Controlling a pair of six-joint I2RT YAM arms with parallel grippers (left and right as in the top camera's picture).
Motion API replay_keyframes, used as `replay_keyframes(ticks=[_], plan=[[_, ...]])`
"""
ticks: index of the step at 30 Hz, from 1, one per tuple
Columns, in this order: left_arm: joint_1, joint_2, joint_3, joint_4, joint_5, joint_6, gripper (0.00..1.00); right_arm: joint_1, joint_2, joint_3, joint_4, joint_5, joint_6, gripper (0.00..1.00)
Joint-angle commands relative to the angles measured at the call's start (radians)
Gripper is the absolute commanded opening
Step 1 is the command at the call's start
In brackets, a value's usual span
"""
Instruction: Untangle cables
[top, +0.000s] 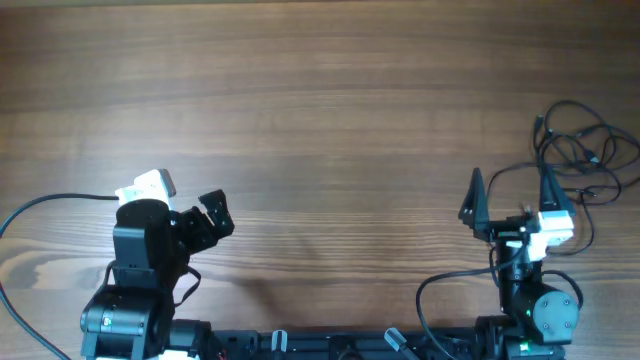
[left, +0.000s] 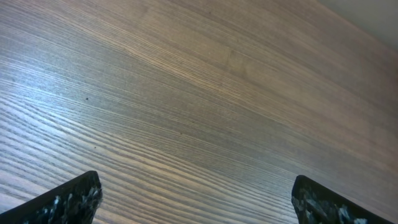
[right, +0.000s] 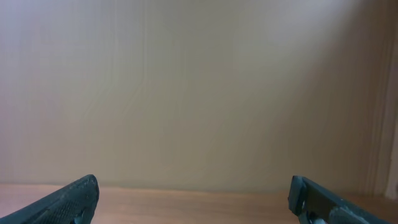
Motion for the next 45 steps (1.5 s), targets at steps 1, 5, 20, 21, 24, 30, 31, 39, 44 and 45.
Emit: replay_keyframes(ticks=[1,5,20,21,24,30,31,39,44,45], plan=[[-0.002,-0.002,-0.010,0.001,-0.003,-0.013,1.00,0.015,-0.073,-0.040,0.008,0.034,-0.010,1.00],[-0.002,-0.002,-0.010,0.001,-0.003,-0.013,1.00,0.023,-0.089,-0.047,-0.044,-0.094,-0.183,1.00],[-0.002,-0.002,-0.010,0.001,-0.003,-0.013,1.00,0.024,-0.089,-0.047,-0.362,-0.092,-0.179,1.00],[-0.002,-0.002,-0.010,0.001,-0.003,-0.013,1.00,0.024,-0.089,-0.047,-0.364,-0.092,-0.186,1.00],[-0.002,-0.002,-0.010,0.001,-0.003,-0.013,1.00,0.024,-0.089,-0.047,-0.367,-0.090,-0.185,1.00],[-0.002,-0.002,-0.010,0.001,-0.003,-0.013,1.00,0.023,-0.089,-0.047,-0.364,-0.085,-0.186,1.00],[-0.002,-0.002,-0.010,0.001,-0.003,-0.013,1.00,0.023,-0.089,-0.047,-0.364,-0.085,-0.186,1.00],[-0.002,-0.002,-0.010,0.001,-0.002,-0.013,1.00,0.023,-0.089,-0.047,-0.364,-0.085,-0.186,1.00],[-0.002,-0.002,-0.010,0.001,-0.003,-0.013,1.00,0.023,-0.089,-0.047,-0.364,-0.085,-0.186,0.99],[-0.002,-0.002,-0.010,0.001,-0.003,-0.013,1.00,0.023,-0.089,-0.047,-0.364,-0.085,-0.186,1.00]])
